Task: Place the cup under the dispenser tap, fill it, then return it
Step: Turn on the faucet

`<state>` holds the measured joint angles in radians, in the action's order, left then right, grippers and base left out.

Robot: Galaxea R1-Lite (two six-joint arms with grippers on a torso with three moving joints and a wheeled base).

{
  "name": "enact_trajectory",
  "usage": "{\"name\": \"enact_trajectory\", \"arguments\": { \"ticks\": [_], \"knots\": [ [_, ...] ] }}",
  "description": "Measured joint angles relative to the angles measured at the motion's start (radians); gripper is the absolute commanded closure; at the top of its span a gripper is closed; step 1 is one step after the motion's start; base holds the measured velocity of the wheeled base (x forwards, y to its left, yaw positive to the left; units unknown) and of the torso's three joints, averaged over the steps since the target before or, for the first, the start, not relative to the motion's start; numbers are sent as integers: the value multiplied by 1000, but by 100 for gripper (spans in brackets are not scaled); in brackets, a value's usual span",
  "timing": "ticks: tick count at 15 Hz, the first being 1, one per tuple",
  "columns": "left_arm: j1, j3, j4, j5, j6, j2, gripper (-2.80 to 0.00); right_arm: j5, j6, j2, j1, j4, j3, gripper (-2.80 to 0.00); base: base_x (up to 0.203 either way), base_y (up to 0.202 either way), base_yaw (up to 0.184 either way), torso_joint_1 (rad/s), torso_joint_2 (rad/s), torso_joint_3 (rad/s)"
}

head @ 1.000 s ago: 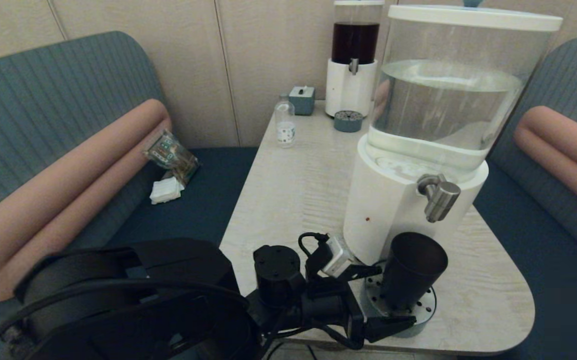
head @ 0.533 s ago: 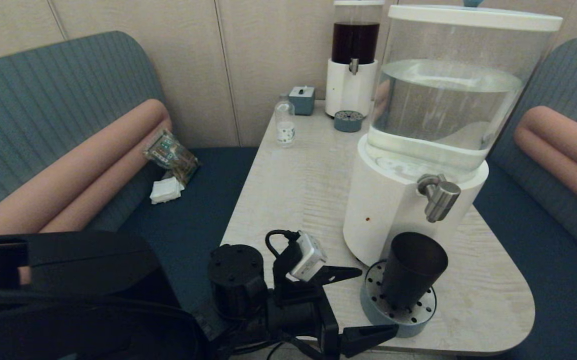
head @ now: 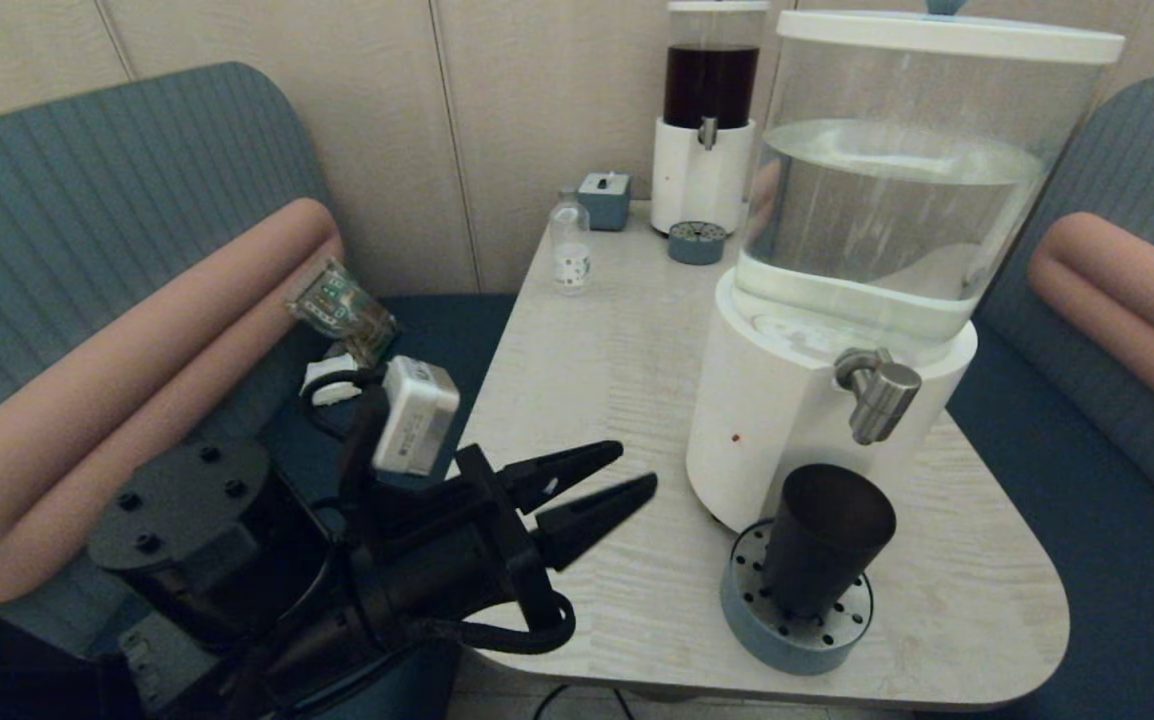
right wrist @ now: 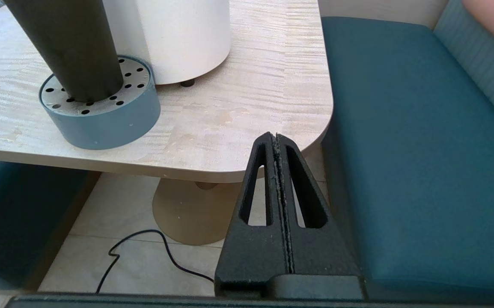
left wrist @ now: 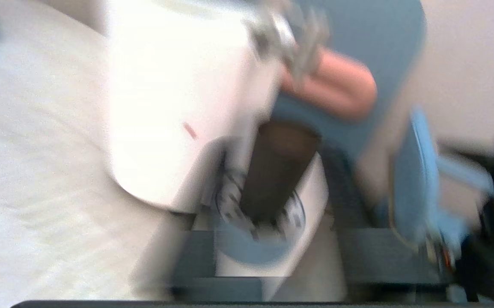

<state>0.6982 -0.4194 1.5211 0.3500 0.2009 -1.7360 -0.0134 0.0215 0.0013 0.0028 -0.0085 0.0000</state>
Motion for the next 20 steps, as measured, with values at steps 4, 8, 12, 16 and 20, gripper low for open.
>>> {"name": "enact_trajectory", "arguments": {
  "ticks": [4,8,12,16,20],
  "knots": [
    [-10,13,2,-160,62,174,0,0,0,0,0,-1,0,0,0,0,0,0,0,0],
    [-201,29,1,-226,85,344,0,0,0,0,0,0,0,0,0,0,0,0,0,0],
    [-565,53,1,-235,103,480,0,0,0,0,0,0,0,0,0,0,0,0,0,0],
    [-792,103,1,-224,107,670,0,0,0,0,0,0,0,0,0,0,0,0,0,0],
    [-821,165,-141,-109,199,920,0,0,0,0,0,0,0,0,0,0,0,0,0,0]
  ]
}}
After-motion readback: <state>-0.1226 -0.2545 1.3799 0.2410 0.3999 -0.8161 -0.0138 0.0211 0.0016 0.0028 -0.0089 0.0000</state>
